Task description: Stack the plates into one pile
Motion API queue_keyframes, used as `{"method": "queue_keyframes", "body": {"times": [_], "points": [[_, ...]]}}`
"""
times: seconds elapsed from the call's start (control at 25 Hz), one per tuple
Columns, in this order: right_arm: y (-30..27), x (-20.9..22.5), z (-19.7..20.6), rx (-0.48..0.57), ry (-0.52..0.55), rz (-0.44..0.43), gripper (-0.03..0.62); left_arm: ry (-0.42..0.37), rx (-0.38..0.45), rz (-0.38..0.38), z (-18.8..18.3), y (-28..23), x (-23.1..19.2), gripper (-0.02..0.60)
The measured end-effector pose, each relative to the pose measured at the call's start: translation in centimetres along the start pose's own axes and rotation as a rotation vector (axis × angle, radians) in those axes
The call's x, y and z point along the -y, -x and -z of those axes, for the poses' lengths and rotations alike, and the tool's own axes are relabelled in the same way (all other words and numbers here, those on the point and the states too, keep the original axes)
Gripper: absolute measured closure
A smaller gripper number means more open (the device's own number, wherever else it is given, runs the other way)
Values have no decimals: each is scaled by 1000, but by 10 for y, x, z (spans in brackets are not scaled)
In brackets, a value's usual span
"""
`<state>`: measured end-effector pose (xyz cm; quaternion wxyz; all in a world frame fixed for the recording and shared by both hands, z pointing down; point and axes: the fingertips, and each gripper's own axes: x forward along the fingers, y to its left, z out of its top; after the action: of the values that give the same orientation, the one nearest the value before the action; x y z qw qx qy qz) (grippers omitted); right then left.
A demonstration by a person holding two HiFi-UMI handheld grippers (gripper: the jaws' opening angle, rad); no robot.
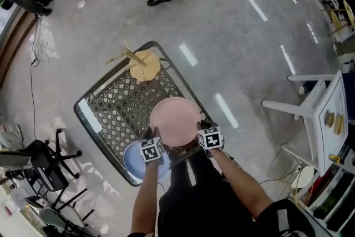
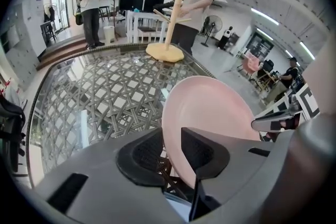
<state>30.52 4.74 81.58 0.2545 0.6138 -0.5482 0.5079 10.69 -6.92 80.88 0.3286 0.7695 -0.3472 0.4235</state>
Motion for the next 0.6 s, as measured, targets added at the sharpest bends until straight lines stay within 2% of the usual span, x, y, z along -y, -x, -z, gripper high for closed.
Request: {"method": "queue_keyframes", "body": {"times": [0.2,0.4,0.6], "points": [[-1,1,1,-2,-2,-5,542,4,-9,-24,2,-1,-6,538],[4,6,0,4,-12,6,545,-13,-15,5,2,-1,0,541],[17,9,-9,28,2,20,549,-14,19,16,-2,10,9,541]]}}
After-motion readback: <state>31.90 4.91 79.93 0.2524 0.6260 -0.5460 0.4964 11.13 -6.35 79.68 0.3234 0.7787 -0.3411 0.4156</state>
